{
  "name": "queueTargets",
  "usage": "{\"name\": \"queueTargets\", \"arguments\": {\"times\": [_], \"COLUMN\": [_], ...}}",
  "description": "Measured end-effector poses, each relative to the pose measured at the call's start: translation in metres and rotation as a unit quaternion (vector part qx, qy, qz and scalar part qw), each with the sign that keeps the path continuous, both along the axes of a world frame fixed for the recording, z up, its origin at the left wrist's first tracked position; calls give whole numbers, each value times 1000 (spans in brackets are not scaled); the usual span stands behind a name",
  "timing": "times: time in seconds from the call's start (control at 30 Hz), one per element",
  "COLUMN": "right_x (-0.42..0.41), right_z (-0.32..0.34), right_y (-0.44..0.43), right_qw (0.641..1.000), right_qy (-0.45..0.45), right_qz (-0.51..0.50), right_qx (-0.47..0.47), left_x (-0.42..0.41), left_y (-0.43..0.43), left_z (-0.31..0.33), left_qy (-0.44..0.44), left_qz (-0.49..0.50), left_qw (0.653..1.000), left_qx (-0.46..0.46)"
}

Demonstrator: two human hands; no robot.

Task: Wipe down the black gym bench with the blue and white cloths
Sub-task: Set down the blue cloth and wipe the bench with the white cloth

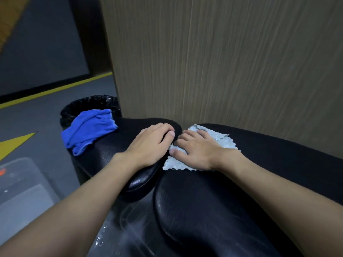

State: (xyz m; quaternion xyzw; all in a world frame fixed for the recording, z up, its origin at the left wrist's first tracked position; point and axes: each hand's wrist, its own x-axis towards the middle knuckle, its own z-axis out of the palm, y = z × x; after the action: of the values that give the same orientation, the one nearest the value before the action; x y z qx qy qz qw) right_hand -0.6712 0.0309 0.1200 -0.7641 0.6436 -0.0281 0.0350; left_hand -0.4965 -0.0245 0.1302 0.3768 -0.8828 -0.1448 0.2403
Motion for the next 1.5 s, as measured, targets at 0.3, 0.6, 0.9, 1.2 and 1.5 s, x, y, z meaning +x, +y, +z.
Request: {"name": "queueTargets", "arguments": {"times": [0.3, 0.6, 0.9, 1.2, 1.5], "right_x": [21, -22, -137, -279, -373], "right_z": [-2, 3, 2, 21, 91], "right_y": [71, 171, 270, 416, 532], "right_qw": [996, 999, 987, 917, 853], "right_qy": [-1, -13, -119, -204, -63], "right_qz": [86, 52, -101, -231, -272], "right_qx": [-3, 0, -34, -252, -441], "left_x": [2, -36, -125, -284, -419], "left_y": [43, 132, 215, 318, 422], "left_z": [7, 17, 19, 39, 32], "left_qy": [10, -60, -88, -84, -82], "left_qz": [-9, -63, -151, -264, -314], "left_qw": [997, 994, 983, 961, 946], "left_qx": [74, 66, 49, 6, -14]}}
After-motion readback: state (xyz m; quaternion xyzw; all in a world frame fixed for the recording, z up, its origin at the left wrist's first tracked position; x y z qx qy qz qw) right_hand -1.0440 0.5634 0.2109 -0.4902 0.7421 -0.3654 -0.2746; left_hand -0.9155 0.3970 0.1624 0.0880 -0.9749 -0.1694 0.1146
